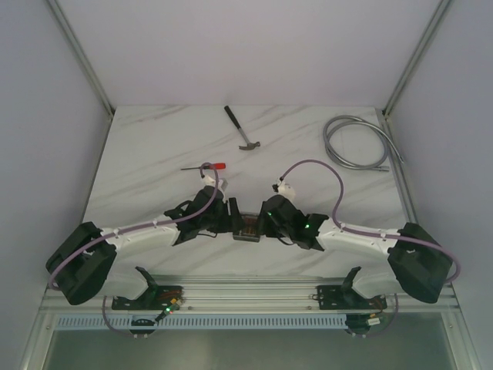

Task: Snap on the fuse box
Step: Close the fuse box cover on the fuse box base.

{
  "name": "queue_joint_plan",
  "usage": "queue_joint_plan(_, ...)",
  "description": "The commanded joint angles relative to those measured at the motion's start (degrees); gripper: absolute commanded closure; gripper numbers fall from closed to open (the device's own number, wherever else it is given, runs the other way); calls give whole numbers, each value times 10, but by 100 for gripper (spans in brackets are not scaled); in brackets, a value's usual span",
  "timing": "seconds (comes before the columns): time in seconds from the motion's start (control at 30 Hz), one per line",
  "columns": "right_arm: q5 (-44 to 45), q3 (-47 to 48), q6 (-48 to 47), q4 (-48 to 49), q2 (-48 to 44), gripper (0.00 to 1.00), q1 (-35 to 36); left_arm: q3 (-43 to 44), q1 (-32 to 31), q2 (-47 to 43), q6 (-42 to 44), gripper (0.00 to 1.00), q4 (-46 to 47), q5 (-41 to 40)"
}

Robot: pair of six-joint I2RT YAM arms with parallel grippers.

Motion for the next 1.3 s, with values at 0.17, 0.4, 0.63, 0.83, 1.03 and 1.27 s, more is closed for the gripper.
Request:
queue_joint_plan(0.17, -25, -14, 23, 20, 30, 62, 9, -29, -6, -14, -33, 40, 26, 38)
queue_joint_plan(0.4, -22, -19, 16, 15, 29, 69, 9, -43, -15, -8, -46, 50, 38, 42)
queue_joint_plan(0.63, -21, -24, 8, -4, 35, 72, 4, -68, -17, 2, -72, 56, 49, 41)
queue_joint_plan(0.83, -29, -28, -3, -13, 54, 73, -9, -85, -36, 39, -97, 60, 50, 37)
queue_joint_plan(1.03, -24, -21, -29, -21, 54, 72, -14, -92, -75, 57, -121, 61, 57, 25)
queue_joint_plan(1.27, -26, -2, -82, -24, 1, 66, -32, -56, -64, -24, -91, 46, -1, -40)
